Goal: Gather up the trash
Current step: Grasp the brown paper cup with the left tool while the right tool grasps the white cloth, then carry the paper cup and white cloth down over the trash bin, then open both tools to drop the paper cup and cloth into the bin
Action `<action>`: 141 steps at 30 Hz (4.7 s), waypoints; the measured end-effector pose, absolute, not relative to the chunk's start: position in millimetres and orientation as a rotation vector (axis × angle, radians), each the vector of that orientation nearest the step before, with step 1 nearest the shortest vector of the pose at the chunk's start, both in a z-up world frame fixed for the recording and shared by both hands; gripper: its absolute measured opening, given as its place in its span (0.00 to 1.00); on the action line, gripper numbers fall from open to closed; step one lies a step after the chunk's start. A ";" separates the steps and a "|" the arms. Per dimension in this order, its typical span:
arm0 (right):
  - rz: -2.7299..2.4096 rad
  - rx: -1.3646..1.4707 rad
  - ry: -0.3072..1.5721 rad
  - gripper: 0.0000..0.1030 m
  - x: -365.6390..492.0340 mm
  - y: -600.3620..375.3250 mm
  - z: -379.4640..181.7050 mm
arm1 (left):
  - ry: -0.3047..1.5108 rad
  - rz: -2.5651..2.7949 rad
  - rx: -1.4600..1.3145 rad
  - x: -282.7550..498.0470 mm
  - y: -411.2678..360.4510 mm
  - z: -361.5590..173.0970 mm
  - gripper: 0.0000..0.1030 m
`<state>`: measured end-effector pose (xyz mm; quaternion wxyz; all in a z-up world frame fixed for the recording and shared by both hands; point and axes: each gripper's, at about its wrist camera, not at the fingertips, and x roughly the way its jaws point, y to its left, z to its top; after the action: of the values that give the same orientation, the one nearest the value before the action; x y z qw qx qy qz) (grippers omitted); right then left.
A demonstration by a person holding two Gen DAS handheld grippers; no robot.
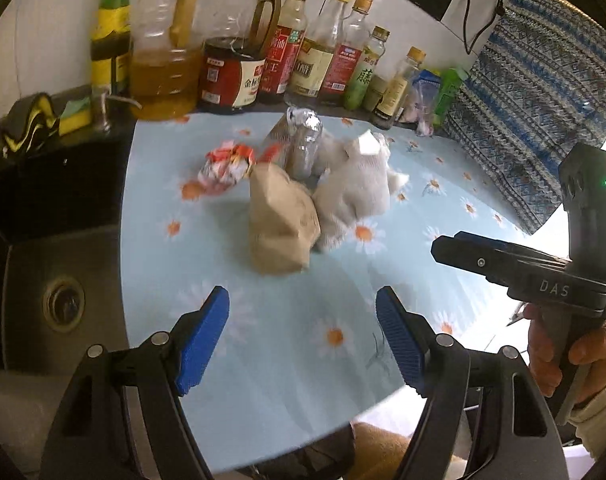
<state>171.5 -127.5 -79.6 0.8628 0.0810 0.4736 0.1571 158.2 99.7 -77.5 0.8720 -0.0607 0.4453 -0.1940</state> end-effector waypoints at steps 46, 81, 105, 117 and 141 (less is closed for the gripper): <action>0.649 0.288 1.091 0.22 251.7 -126.8 -113.9 | 1.023 -0.288 -0.122 224.7 65.7 -113.7 0.49; 0.924 0.048 1.126 0.22 113.3 -88.5 -92.5 | 0.954 -0.025 -0.308 36.6 90.9 -90.3 0.49; 0.807 0.004 1.216 0.22 20.4 -95.7 -137.1 | 1.048 -0.132 -0.353 -31.9 82.9 -142.2 0.49; 0.713 -0.042 1.348 0.22 14.9 -107.6 -207.4 | 1.191 -0.142 -0.401 -48.1 75.0 -206.8 0.49; 0.619 0.104 1.482 0.46 28.3 -137.1 -248.3 | 1.388 -0.110 -0.431 -46.6 62.4 -281.6 0.73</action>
<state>28.3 -137.1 -248.3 0.6932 0.0465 0.6637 0.2771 -46.6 62.4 -281.6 0.7461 -0.1969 0.6341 -0.0503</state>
